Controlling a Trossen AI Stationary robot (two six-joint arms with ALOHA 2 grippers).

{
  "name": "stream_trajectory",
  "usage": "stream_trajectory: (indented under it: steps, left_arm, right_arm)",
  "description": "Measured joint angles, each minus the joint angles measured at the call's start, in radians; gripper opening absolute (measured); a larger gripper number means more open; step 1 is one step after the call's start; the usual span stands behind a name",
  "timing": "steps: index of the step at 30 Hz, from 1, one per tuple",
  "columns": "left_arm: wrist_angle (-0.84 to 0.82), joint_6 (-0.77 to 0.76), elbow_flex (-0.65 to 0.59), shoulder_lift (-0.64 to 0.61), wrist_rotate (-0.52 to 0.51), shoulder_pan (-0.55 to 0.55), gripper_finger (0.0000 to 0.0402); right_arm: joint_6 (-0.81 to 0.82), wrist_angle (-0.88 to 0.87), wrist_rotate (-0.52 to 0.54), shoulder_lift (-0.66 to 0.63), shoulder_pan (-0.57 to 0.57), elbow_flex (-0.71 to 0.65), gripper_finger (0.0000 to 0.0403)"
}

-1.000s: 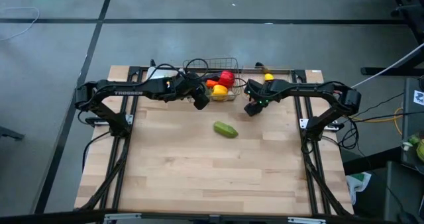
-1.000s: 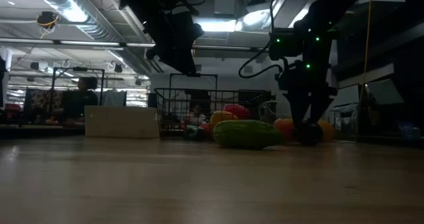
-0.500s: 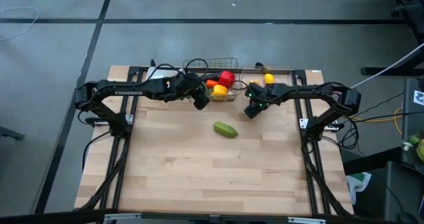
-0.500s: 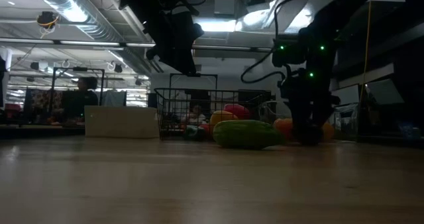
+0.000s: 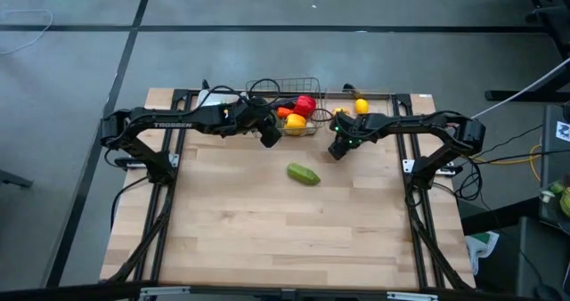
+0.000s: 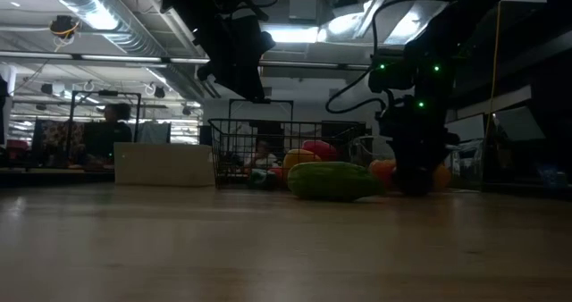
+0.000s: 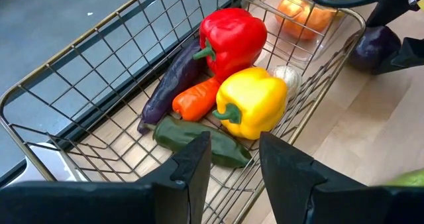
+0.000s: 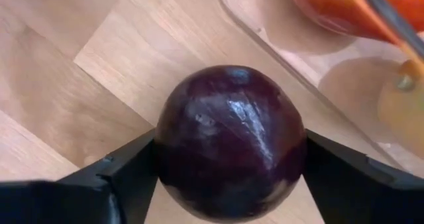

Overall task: Sort produce into baskets
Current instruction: Put the plum into the wire basket

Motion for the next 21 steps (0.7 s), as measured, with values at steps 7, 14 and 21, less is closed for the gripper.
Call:
stream_trajectory:
  steps: [7,14,21]
  left_arm:
    - [0.000,0.000,0.000,0.000,0.000,0.000,0.0125]
    - [0.000,0.000,0.000,0.000,0.000,0.000,0.0125]
    - [0.000,0.000,0.000,0.000,0.000,0.000,0.0125]
  right_arm:
    - [0.001,-0.003,-0.018,0.000,0.000,0.000,0.0290]
    - [0.004,-0.028,-0.103,-0.043,0.000,0.000,0.0296]
    - [0.014,-0.035,-0.128,-0.187,0.001,0.000,0.0293]
